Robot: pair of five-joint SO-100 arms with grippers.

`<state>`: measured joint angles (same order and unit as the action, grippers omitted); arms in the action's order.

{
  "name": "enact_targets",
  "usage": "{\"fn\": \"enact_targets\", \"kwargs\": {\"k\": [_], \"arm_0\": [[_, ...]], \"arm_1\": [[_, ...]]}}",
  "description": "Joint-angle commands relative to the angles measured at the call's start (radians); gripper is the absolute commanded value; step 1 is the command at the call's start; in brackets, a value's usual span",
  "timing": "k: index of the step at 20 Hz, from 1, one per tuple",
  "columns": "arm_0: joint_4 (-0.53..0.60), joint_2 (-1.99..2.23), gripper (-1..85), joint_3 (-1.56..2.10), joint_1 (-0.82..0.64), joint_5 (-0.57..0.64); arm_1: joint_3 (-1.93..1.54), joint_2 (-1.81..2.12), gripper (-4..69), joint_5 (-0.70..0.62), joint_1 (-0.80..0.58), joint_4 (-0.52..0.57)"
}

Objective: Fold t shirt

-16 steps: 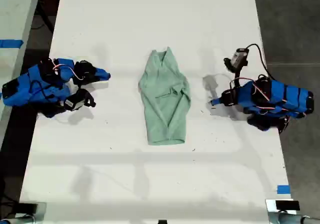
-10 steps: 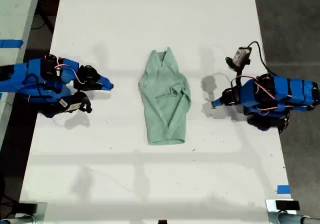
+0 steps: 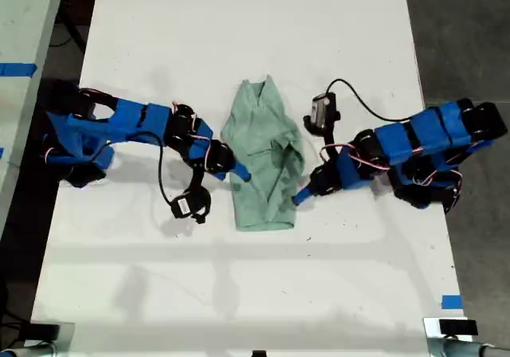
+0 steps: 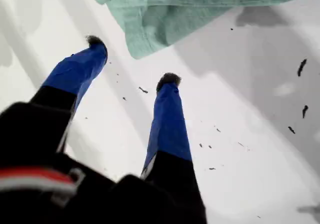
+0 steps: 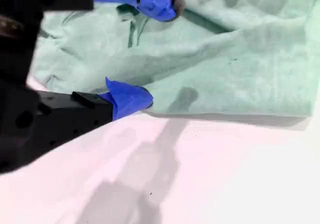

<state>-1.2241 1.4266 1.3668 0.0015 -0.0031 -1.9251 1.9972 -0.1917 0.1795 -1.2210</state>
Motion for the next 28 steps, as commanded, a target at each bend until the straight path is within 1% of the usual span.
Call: {"fn": "enact_targets", "kwargs": {"k": [1,3,5,7,11,12,13,15,17,22,24,25,26,28], "arm_0": [[-0.044,-0.144,23.9,-0.255,0.054,-0.003],[-0.052,-0.216,23.6,-0.288,0.1,-0.06],[-0.117,-0.284,25.7,-0.287,0.133,-0.153],[-0.129,-0.356,26.4,-0.293,0.133,-0.164],[-0.112,-0.486,22.5,-0.37,0.118,-0.158],[-0.11,-0.485,19.8,-0.376,0.117,-0.156],[-0.11,-0.477,15.1,-0.379,0.117,-0.156],[-0.109,-0.462,2.2,-0.38,0.118,-0.16],[-0.106,-0.454,-0.2,-0.385,0.121,-0.156],[-0.087,-0.442,-0.3,-0.387,0.127,-0.144],[-0.074,-0.443,-0.3,-0.387,0.126,-0.137],[-0.069,-0.446,-0.3,-0.387,0.124,-0.133],[-0.067,-0.448,-0.3,-0.387,0.124,-0.133],[-0.067,-0.448,-0.3,-0.387,0.124,-0.13]], "arm_1": [[0.153,-0.107,23.8,0.02,0.034,-0.002],[0.202,-0.164,23.3,0.028,0.049,-0.021],[0.222,-0.184,22.8,0.032,0.067,-0.023],[0.241,-0.195,22.4,0.034,0.08,-0.025],[0.268,-0.206,21.9,0.037,0.095,-0.035],[0.276,-0.213,21.9,0.034,0.095,-0.04],[0.281,-0.222,21.8,0.032,0.094,-0.04],[0.288,-0.253,21.7,0.035,0.094,-0.04],[0.279,-0.291,21.8,0.041,0.091,-0.04],[0.233,-0.339,22.2,0.037,0.071,0.057],[0.29,-0.383,23.7,0.012,0.058,0.063],[0.328,-0.419,27.6,-0.003,0.054,0.061],[0.37,-0.463,29.2,-0.018,0.048,0.061],[0.439,-0.561,28.0,-0.035,0.035,0.061]]}}
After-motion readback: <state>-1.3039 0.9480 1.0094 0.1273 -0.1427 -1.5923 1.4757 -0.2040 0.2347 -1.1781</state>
